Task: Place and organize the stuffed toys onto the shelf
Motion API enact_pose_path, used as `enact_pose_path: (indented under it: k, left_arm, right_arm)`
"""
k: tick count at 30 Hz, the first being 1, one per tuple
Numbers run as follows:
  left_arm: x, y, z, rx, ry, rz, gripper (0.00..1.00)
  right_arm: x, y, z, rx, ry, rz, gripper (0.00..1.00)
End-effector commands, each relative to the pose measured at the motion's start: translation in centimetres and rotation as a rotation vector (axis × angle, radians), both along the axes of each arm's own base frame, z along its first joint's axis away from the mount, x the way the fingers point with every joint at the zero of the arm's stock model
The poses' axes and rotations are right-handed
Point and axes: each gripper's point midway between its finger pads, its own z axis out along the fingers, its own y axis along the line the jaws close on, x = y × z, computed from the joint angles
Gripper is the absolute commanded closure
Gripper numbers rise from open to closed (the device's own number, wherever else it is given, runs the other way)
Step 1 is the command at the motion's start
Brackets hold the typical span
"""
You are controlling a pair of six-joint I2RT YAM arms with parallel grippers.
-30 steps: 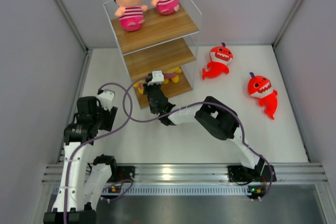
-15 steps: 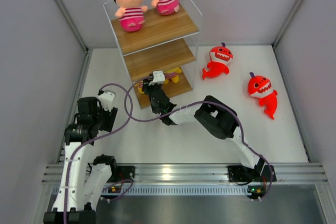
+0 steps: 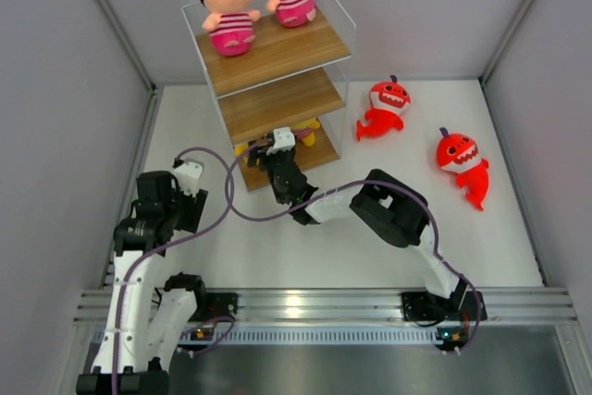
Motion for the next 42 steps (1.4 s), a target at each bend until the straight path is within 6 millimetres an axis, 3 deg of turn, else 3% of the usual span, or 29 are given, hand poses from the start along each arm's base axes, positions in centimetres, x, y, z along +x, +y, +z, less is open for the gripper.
enact_pose_path:
  k: [1,12,37,41,42]
  left_arm:
    - [0.8,-0.1,0.8,0.001,-0.051,-0.01,0.32]
    - [0.8,-0.1,0.8,-0.001,-0.051,-0.01,0.32]
    - [0.8,-0.2,0.7,0.001,-0.045,-0.015,0.32]
    - [0.8,-0.1,0.7,0.001,-0.045,-0.013,0.32]
    - [0.8,-0.2,0.7,0.0,-0.045,-0.014,0.32]
  right_arm:
    - [-0.7,-0.2,5.1,0.094,-0.077,0.027,0.24]
    - [-1.2,-0.8,5.4,0.095,-0.089,0.034,0.16]
    - [-2.3,-1.8,4.6,0.053,-0.056,0.062,0.12]
    - [-3.6,-2.4,4.2,0.021,-0.038,0.077,0.11]
    - [-4.1,-2.9,5.3,0.038,-0.034,0.071,0.11]
